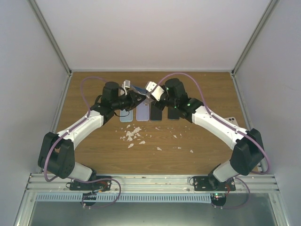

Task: Take the phone out of the phone case
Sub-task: Remove the phone case from the phone, then place the phone case at the center of the board.

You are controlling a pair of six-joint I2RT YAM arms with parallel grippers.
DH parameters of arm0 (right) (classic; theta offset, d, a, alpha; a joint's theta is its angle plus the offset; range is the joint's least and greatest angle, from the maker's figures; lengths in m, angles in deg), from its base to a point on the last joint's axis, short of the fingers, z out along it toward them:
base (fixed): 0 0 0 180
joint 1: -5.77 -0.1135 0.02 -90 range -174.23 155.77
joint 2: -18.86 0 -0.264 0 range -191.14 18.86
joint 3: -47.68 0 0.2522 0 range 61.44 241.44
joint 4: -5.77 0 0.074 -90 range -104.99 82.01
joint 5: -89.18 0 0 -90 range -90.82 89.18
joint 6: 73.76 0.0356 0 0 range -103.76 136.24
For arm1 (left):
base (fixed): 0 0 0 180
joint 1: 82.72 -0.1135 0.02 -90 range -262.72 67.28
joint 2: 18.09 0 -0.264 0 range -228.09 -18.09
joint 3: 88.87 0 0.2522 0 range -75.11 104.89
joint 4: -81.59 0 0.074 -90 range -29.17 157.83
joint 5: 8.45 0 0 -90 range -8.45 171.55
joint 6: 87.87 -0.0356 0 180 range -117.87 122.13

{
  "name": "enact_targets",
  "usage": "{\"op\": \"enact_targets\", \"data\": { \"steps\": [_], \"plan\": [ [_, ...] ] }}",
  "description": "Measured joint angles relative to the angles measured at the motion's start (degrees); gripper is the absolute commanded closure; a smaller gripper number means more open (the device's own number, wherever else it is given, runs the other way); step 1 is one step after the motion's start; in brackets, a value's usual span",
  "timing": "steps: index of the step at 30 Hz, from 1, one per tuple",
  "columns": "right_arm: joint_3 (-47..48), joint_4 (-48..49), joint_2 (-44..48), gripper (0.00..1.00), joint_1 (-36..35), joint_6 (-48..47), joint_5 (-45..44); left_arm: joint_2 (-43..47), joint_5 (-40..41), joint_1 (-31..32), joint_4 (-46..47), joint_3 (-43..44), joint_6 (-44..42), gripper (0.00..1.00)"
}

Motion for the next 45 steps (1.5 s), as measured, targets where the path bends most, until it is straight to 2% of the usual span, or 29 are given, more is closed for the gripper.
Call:
{"op": "enact_targets", "data": {
  "steps": [3,8,14,18,30,35,45],
  "plan": [
    [0.37,-0.83,0.02,1.0,0.98,1.7,0.5,0.11,1.11,0.02,-2.95,0.42,-2.1,1.0],
    [3.43,0.15,2.4,0.99,6.75,5.27,-1.77,-0.2,6.12,-1.42,-11.8,-0.5,-5.49,1.0],
    [4.57,-0.11,4.07,0.99,10.03,8.48,-1.75,-0.17,7.45,-1.75,-12.63,-0.5,-7.78,1.0],
    [5.33,-3.17,4.09,1.0,13.55,12.04,5.16,0.28,6.75,-1.77,-12.48,-0.5,-9.75,1.0],
    [7.52,-7.19,8.11,0.99,35.58,30.88,37.4,6.91,-1.66,-3.15,-8.04,0.5,-22.6,1.0],
    [7.3,-6.95,10.69,1.0,41.92,35.69,44.44,9.09,-8.44,-8.35,-8.02,0.7,-29.79,1.0],
    [2.19,-6.25,16.39,1.0,44.02,35.43,45.57,4.44,-20.55,-23.54,-23.98,4.17,-50.75,1.0]
  ]
}}
